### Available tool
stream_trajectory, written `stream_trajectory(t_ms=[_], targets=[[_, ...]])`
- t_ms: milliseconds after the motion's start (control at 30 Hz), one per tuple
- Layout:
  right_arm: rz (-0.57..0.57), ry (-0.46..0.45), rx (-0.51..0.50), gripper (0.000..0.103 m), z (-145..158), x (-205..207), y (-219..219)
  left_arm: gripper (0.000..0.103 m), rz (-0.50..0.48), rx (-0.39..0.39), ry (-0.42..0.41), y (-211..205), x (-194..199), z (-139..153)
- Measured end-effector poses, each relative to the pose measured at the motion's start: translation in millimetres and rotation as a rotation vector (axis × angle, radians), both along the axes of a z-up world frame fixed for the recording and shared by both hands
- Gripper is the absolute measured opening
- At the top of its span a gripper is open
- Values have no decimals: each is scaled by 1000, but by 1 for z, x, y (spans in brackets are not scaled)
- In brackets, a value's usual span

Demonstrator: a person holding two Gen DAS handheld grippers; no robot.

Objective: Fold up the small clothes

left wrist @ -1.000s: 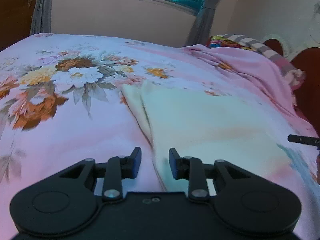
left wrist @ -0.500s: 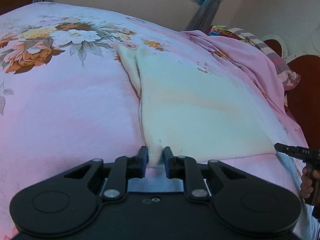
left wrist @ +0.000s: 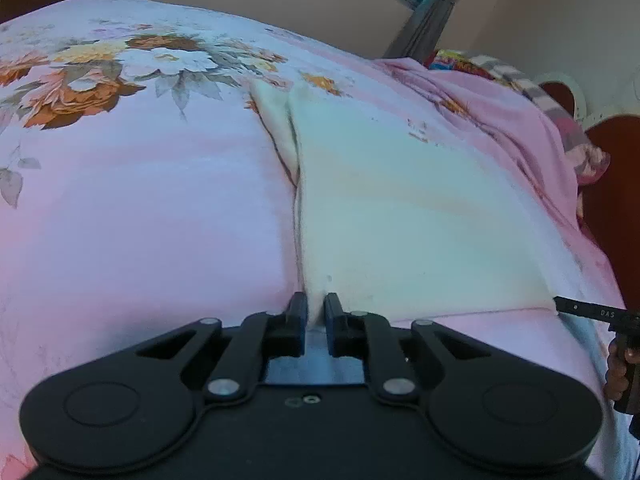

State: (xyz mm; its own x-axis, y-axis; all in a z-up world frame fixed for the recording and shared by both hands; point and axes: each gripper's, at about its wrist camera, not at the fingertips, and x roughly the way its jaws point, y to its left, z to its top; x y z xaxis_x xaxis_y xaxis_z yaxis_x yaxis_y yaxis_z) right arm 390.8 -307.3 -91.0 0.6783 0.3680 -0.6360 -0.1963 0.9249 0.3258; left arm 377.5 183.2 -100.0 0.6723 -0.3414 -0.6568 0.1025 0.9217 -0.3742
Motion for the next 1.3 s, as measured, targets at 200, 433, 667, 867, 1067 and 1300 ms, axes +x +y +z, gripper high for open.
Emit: stream_trajectory(t_ms=[200,433,667,867,1067,1300], targets=[[50,-148,-25,2,38,-17,27,21,38,178,-175,-37,-16,46],[164,-116,-119,2,10,-11,117,44,-47,273,-80,-128,13,10],[83,-108,-107,2,4,-23,84,45,-55,296,-119,-109,-5,4],[42,-70,-96,2,-3,-11,76,44,-51,313,-124,-115,-8,6],[46,-134,-91,2,11,-24,84,45,-53,316,-132,-114,-8,4],[25,-122,-68,2,16,-19,84,51,40,296,-187,-94,-26,23]])
